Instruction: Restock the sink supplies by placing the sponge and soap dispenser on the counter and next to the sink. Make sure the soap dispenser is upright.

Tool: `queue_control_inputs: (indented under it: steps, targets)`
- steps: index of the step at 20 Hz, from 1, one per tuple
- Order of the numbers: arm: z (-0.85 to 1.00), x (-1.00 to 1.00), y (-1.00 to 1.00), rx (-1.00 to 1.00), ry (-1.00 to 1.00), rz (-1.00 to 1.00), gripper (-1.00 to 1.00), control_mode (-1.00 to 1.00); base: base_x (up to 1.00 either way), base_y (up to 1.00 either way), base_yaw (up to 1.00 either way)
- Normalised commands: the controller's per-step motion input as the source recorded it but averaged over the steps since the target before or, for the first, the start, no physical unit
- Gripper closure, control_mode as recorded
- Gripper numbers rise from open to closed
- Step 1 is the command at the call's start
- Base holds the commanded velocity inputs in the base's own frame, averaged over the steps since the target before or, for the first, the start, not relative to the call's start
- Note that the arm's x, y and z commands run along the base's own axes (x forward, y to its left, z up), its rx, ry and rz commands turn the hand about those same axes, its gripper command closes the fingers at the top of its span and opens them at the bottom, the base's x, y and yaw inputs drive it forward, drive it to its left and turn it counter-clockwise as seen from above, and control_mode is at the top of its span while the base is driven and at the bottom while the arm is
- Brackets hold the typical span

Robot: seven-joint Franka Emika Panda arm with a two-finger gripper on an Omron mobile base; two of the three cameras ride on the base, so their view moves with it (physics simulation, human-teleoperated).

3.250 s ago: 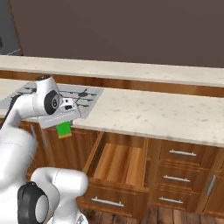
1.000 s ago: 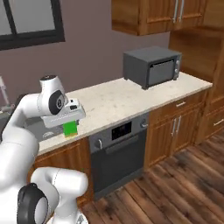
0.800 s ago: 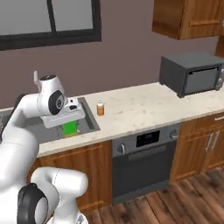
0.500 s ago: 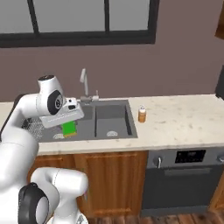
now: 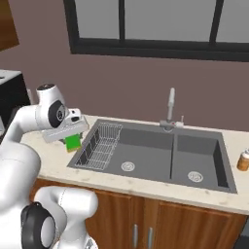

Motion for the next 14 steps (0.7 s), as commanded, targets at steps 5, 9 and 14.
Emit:
queue_control_inputs:
  steps: [5, 9, 14]
  targets:
    - [-0.10, 0.12, 0.08, 0.00, 0.00, 0.14, 1.00, -1.00, 0.14, 0.16, 0.21]
    - [-0.59, 0.74, 0.13, 0.00, 0.00, 0.29, 1.00, -1.00, 0.00, 0.00, 0.00]
    - [-0.70, 0.90, 0.33, 0.00, 0.00, 0.28, 1.00, -1.00, 0.00, 0.00, 0.00]
